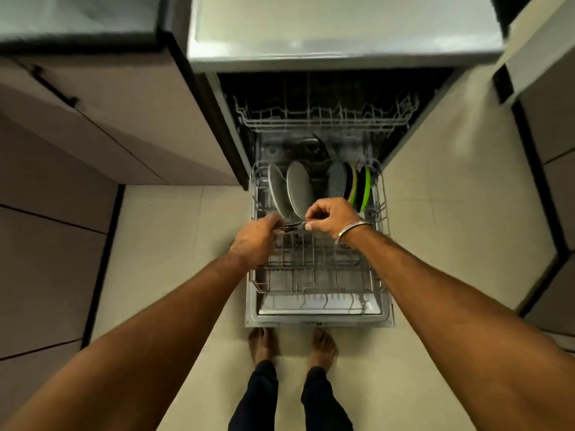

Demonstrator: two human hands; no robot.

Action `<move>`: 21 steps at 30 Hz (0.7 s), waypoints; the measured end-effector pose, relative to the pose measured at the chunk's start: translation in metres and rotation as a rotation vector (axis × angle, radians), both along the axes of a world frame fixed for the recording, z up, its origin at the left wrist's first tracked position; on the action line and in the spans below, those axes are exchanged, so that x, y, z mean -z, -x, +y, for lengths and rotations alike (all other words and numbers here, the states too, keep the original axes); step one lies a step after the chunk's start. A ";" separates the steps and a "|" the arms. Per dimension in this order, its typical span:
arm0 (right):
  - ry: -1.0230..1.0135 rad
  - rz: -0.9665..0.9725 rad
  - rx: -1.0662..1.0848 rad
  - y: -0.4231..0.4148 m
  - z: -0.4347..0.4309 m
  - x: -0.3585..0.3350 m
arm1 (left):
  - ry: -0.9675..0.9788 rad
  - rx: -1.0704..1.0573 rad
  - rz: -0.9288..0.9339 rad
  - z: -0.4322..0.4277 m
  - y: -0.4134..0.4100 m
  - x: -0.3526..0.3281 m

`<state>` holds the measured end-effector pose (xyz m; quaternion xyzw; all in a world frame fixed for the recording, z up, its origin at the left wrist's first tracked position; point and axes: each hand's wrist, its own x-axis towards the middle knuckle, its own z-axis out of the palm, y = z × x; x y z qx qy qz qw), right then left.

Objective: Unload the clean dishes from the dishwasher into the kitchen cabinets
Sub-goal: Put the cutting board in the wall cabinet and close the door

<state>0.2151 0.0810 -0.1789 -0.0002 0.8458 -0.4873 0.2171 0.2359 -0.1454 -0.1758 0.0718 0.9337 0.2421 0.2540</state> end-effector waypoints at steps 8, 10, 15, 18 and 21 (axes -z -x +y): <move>0.197 0.017 -0.009 0.008 -0.053 -0.169 | -0.297 -0.336 0.163 -0.060 -0.013 -0.170; 0.255 0.046 -0.034 0.010 -0.073 -0.209 | -0.381 -0.443 0.182 -0.083 -0.020 -0.210; 0.360 0.125 -0.098 0.017 -0.140 -0.295 | -0.566 -0.651 0.265 -0.143 -0.047 -0.298; 0.413 0.145 -0.160 0.020 -0.191 -0.338 | -0.662 -0.761 0.307 -0.182 -0.066 -0.342; 0.458 0.160 -0.205 0.022 -0.247 -0.375 | -0.775 -0.862 0.361 -0.229 -0.083 -0.379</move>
